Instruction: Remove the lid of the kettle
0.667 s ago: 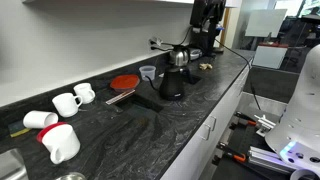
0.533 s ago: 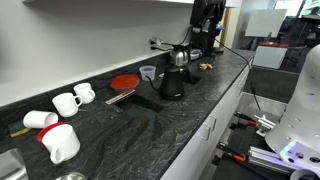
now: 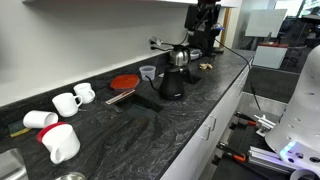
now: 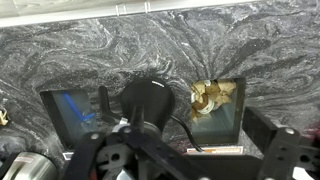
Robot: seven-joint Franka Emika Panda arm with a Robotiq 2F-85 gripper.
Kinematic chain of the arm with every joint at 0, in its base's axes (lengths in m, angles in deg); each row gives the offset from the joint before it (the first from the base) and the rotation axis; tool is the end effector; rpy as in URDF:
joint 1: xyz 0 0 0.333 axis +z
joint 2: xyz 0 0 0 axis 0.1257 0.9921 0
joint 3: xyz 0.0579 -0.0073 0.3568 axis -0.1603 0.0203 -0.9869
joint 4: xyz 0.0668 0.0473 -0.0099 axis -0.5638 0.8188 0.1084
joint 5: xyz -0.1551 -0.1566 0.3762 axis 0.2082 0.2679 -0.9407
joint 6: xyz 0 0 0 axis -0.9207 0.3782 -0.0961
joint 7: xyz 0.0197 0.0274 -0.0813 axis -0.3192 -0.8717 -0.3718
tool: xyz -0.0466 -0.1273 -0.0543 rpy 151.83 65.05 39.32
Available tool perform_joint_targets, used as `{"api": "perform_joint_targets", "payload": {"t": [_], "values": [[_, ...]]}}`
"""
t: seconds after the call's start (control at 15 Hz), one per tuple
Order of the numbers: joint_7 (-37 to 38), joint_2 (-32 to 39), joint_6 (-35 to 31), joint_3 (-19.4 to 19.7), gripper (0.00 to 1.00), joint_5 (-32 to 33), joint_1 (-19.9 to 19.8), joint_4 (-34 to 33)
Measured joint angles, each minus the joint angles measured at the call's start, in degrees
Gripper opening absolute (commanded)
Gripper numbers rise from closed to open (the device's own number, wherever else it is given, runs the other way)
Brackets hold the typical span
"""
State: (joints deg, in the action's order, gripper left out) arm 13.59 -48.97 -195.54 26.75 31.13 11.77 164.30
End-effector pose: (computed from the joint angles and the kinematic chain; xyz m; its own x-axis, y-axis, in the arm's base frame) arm 0.3552 0.1505 0.5393 0.9827 -0.0605 0.1752 -0.0694 -0.9966 0.0450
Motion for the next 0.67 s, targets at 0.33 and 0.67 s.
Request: {"api": "perform_joint_targets", "payload": {"t": [0.33,0.67], "values": [[0.39,6.73,-6.74,1.90,1.00,2.51,-3.11,0.54],[0.42,5.47,-6.45,1.81,1.00,2.50,-2.32,0.52]]}}
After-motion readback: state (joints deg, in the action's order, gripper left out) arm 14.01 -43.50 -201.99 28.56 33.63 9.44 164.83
